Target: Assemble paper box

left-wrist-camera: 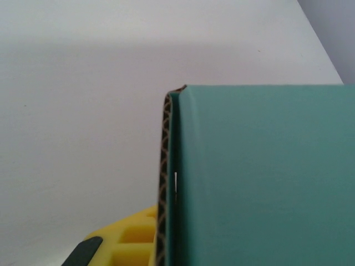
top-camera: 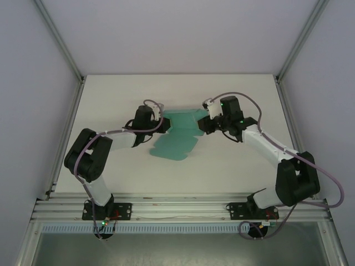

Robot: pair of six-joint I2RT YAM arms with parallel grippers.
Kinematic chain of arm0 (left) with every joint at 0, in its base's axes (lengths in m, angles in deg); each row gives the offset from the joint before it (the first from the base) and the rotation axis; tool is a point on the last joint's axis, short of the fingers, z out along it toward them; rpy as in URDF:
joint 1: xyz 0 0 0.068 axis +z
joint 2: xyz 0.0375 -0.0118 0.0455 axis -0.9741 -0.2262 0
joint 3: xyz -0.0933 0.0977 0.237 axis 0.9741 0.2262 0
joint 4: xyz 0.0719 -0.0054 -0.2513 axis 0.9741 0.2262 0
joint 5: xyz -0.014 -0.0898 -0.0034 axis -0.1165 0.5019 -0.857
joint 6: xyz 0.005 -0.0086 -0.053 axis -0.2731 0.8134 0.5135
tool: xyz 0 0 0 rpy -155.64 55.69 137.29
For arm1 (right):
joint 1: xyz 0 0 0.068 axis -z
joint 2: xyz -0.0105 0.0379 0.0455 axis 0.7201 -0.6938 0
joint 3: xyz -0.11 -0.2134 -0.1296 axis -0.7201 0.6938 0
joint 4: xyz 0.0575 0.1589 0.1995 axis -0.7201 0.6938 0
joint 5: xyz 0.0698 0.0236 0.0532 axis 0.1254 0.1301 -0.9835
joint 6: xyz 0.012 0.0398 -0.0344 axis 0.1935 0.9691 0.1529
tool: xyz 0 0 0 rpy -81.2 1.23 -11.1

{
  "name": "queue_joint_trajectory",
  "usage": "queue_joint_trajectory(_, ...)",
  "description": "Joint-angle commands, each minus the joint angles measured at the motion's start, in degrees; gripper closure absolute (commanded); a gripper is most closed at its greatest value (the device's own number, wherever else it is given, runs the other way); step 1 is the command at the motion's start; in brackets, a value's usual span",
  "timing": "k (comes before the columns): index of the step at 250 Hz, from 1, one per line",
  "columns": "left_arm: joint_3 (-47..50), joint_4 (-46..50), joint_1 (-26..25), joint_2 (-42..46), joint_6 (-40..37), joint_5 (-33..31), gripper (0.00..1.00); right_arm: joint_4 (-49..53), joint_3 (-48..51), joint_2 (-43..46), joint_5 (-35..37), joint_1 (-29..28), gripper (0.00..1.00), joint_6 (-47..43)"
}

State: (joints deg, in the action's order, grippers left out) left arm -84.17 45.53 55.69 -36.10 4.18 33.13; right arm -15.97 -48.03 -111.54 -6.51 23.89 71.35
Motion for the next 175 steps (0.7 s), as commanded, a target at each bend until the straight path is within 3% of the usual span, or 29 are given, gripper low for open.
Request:
queue_joint_trajectory(1, -3.39, 4.39, -0.64, -0.36, 1.85, -5.35, 1.00, -0.46, -2.43, -0.37, -2.28, -0.89, 1.00, -0.72)
queue_joint_trajectory(69, -11.62, 23.03, -1.88, -5.21, 8.60, -31.78, 1.00, -6.26, 2.69, 5.63, 8.88, -6.91, 1.00, 1.06)
queue_joint_trajectory(131, -15.29, 31.97, -1.96, -6.80, 14.53, -43.38, 1.00, -7.70, 4.36, 7.73, 9.95, -7.30, 1.00, 3.11)
queue_joint_trajectory(175, -17.30, 34.96, -1.99, -7.57, 16.63, -46.04, 0.97, -9.84, 4.97, 7.55, 9.01, -7.60, 1.00, 3.56)
